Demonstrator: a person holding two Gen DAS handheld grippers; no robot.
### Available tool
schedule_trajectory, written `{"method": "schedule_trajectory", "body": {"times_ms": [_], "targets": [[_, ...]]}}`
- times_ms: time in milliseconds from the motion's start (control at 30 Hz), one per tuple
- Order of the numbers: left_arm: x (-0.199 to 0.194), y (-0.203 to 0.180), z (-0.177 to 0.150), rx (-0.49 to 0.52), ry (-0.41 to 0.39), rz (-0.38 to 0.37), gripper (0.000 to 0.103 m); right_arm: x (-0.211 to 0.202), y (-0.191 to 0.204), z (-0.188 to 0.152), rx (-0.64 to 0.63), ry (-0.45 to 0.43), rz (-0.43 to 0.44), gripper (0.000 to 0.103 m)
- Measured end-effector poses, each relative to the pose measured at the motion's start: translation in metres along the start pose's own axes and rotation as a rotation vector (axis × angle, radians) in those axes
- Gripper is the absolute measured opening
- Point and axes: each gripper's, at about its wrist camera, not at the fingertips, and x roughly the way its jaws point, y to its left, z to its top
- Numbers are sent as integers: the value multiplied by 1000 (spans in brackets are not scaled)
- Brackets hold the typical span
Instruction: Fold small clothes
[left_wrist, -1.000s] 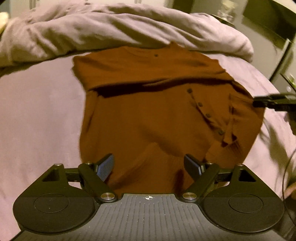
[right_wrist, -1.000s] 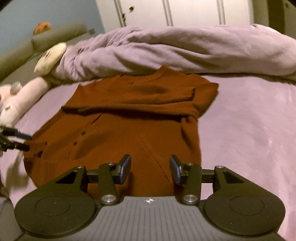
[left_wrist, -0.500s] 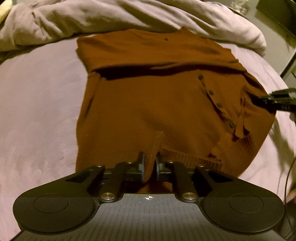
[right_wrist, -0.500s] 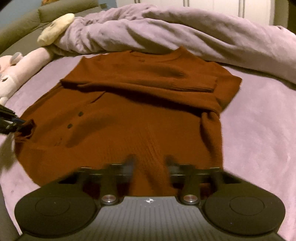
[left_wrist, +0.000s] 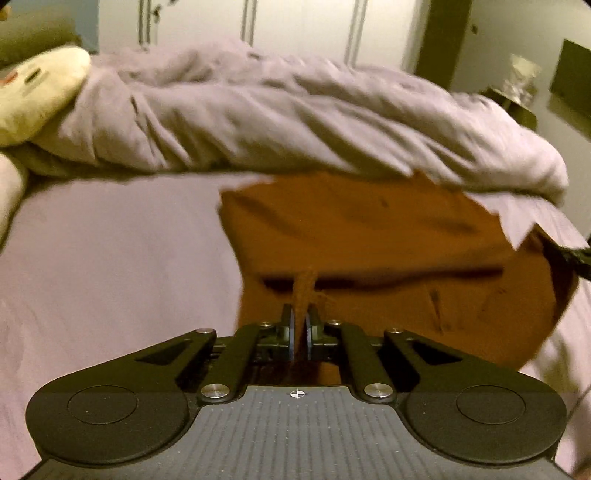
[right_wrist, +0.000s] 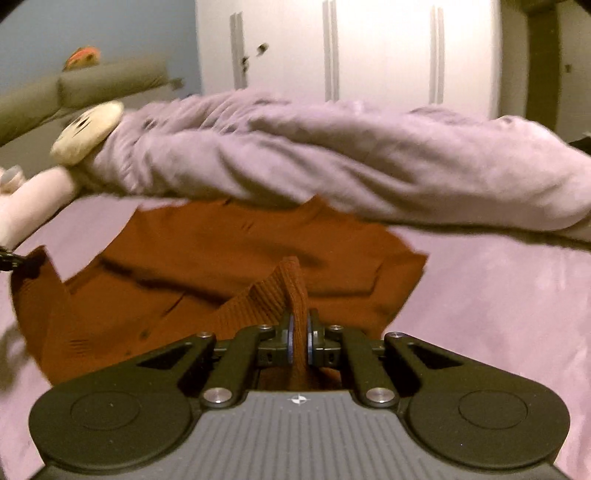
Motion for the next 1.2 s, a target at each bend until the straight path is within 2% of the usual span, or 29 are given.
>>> {"method": "schedule_trajectory", "body": {"times_ms": [267, 600, 700, 767, 900, 967, 1000, 1033, 1067, 1133, 1200], "targets": [[40, 10, 71, -44, -116, 68, 7, 33, -23, 38, 62, -105, -173, 5], [138, 9, 127, -31, -105, 212, 7, 118, -35, 83, 30, -113, -303, 5], [160, 10, 131, -36, -104, 233, 7, 147, -43, 90, 19, -95, -340, 5], [177, 9, 129, -22, -88, 277, 8, 163, -48, 90, 16, -74, -354, 5], [214, 6, 109, 32, 15, 345, 10, 189, -54, 80, -19, -3, -347, 5], [217, 7, 97, 14, 24, 323, 20, 193, -63, 74, 17, 34, -355, 6], [216, 7, 94, 7, 24, 315, 24, 189, -67, 71, 46, 30, -340, 6], [214, 7, 91, -1, 21, 301, 32, 185, -71, 68, 73, 34, -312, 7], [212, 8, 90, -8, 17, 296, 39, 182, -76, 65, 102, 48, -262, 10], [207, 11, 89, -33, 14, 268, 44, 178, -80, 61, 124, 70, -194, 29], [202, 13, 90, -63, 21, 222, 49, 176, -79, 58, 126, 69, -154, 31]]}}
